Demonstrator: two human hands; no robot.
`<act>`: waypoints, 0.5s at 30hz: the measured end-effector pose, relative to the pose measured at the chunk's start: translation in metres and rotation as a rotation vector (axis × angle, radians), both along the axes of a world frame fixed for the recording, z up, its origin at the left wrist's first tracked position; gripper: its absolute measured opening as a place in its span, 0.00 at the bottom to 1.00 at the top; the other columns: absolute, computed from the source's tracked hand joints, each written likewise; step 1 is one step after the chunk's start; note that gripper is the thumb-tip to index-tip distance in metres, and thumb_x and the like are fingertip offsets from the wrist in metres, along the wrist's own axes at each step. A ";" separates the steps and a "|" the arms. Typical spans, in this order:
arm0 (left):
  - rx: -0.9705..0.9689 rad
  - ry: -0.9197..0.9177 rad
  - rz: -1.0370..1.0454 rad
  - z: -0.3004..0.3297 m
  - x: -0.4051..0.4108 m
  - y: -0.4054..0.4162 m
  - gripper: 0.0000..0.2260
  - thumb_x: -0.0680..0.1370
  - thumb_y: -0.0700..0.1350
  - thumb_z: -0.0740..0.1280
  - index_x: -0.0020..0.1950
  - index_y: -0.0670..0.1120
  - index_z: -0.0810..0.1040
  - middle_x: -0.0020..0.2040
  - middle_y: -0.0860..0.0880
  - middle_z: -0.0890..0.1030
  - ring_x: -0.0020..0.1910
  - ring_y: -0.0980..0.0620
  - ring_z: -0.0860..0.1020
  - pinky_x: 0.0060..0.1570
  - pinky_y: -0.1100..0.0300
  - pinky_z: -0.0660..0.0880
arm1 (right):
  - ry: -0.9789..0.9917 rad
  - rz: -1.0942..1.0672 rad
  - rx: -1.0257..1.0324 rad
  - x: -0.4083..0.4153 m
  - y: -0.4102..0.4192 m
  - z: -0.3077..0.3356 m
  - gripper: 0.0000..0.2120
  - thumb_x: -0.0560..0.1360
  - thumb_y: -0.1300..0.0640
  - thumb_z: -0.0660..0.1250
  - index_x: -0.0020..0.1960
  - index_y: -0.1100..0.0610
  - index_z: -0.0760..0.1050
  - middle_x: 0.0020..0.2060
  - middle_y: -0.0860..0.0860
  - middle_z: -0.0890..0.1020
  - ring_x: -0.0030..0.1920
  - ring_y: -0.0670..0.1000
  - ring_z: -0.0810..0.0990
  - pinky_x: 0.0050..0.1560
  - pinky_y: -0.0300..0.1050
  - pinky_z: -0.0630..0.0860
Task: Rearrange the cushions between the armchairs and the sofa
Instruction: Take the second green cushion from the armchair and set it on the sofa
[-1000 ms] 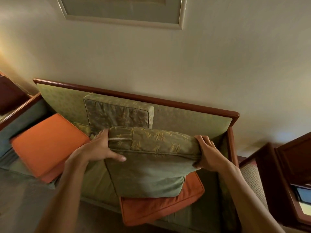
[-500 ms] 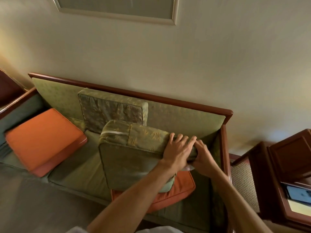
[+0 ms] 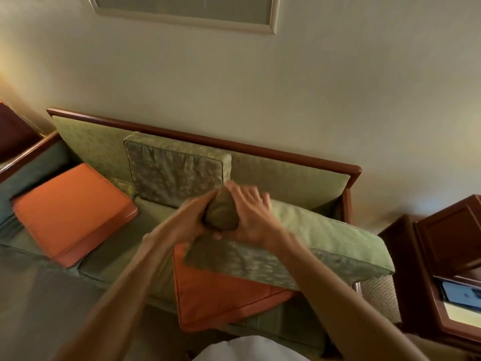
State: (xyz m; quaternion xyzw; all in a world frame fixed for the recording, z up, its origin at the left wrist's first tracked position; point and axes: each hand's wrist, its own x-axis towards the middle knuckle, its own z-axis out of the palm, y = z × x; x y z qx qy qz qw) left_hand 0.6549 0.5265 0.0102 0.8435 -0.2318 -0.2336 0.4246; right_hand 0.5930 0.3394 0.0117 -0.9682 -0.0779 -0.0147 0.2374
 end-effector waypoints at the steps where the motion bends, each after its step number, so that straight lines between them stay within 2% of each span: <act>1: 0.079 0.063 0.006 -0.032 -0.007 0.011 0.31 0.72 0.43 0.77 0.72 0.53 0.70 0.66 0.51 0.77 0.67 0.46 0.76 0.58 0.55 0.77 | 0.146 -0.001 -0.049 -0.003 0.000 -0.037 0.59 0.61 0.33 0.77 0.79 0.52 0.49 0.72 0.53 0.66 0.72 0.55 0.60 0.72 0.58 0.54; 3: 0.174 0.013 -0.059 -0.089 -0.022 0.028 0.33 0.67 0.42 0.75 0.71 0.54 0.71 0.67 0.50 0.77 0.69 0.48 0.74 0.64 0.51 0.75 | 0.316 0.043 -0.187 -0.019 -0.006 -0.098 0.60 0.61 0.35 0.78 0.79 0.55 0.48 0.74 0.54 0.63 0.76 0.57 0.58 0.76 0.58 0.48; 6: 0.104 -0.046 -0.041 -0.119 -0.015 0.047 0.39 0.65 0.34 0.67 0.75 0.55 0.67 0.70 0.57 0.75 0.71 0.62 0.70 0.72 0.56 0.67 | 0.197 0.062 -0.255 -0.030 -0.010 -0.129 0.59 0.63 0.36 0.77 0.80 0.55 0.46 0.77 0.54 0.59 0.78 0.58 0.53 0.77 0.58 0.42; 8: 0.098 -0.090 -0.010 -0.114 0.000 0.059 0.43 0.66 0.29 0.67 0.78 0.55 0.65 0.71 0.58 0.74 0.72 0.62 0.69 0.73 0.59 0.66 | 0.179 0.028 -0.297 -0.025 -0.020 -0.122 0.59 0.63 0.35 0.76 0.80 0.53 0.44 0.78 0.54 0.57 0.79 0.58 0.50 0.76 0.62 0.42; 11: 0.118 -0.110 -0.011 -0.108 0.026 0.074 0.45 0.66 0.26 0.66 0.78 0.57 0.65 0.72 0.58 0.73 0.73 0.62 0.67 0.74 0.59 0.64 | 0.334 -0.111 -0.287 -0.017 -0.058 -0.111 0.63 0.59 0.32 0.77 0.80 0.52 0.44 0.79 0.54 0.55 0.79 0.59 0.48 0.75 0.66 0.42; 13: 0.109 -0.135 -0.019 -0.107 0.037 0.083 0.46 0.65 0.25 0.66 0.76 0.60 0.65 0.71 0.58 0.74 0.72 0.63 0.68 0.71 0.67 0.63 | 0.403 -0.213 -0.247 -0.025 -0.084 -0.110 0.63 0.59 0.33 0.78 0.80 0.52 0.45 0.78 0.53 0.57 0.79 0.57 0.50 0.76 0.65 0.43; 15: 0.122 -0.141 -0.003 -0.110 0.046 0.097 0.48 0.65 0.25 0.71 0.74 0.65 0.65 0.69 0.59 0.75 0.71 0.65 0.69 0.68 0.72 0.63 | 0.362 -0.230 -0.283 -0.036 -0.093 -0.114 0.60 0.62 0.35 0.78 0.80 0.51 0.46 0.77 0.51 0.59 0.79 0.56 0.53 0.77 0.61 0.44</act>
